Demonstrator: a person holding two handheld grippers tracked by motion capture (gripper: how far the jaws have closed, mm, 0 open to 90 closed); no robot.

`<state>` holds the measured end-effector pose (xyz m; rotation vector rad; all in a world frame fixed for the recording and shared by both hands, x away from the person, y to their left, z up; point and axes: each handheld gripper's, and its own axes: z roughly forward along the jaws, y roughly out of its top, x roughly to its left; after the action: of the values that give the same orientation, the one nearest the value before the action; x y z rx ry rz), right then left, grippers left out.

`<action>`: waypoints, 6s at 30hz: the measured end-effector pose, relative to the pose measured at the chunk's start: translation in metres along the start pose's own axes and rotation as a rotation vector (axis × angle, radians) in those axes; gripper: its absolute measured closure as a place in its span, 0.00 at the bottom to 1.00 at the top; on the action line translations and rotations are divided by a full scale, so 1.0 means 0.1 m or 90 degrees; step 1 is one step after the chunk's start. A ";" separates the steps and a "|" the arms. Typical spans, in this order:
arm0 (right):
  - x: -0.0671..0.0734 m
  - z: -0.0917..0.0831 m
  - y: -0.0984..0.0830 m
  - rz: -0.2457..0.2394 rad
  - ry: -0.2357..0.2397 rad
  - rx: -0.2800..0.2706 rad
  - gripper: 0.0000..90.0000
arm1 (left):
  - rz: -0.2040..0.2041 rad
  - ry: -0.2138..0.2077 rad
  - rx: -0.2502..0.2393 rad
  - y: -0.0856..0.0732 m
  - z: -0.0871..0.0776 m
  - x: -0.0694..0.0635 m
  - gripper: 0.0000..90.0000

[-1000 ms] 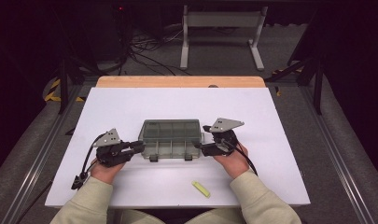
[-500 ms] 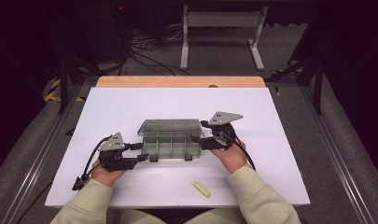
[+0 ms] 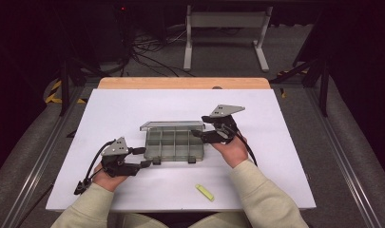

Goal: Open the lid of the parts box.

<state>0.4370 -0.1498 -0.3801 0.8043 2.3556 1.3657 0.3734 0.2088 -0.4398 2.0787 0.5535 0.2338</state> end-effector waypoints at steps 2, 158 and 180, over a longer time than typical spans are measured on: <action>-0.04 0.00 0.02 0.006 0.001 -0.006 0.36 | -0.014 -0.003 -0.001 0.00 0.00 -0.01 0.46; -1.03 1.01 -0.04 0.210 -0.013 0.120 0.35 | -0.058 0.055 -0.112 -0.10 -0.34 0.03 0.04; -0.59 0.12 0.19 0.109 -0.016 0.019 0.26 | -0.057 0.065 -0.134 -0.11 -0.47 0.04 0.04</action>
<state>0.4966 -0.1695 -0.3712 1.0468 2.3385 1.3789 0.3559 0.2511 -0.4242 1.8416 0.6537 0.3333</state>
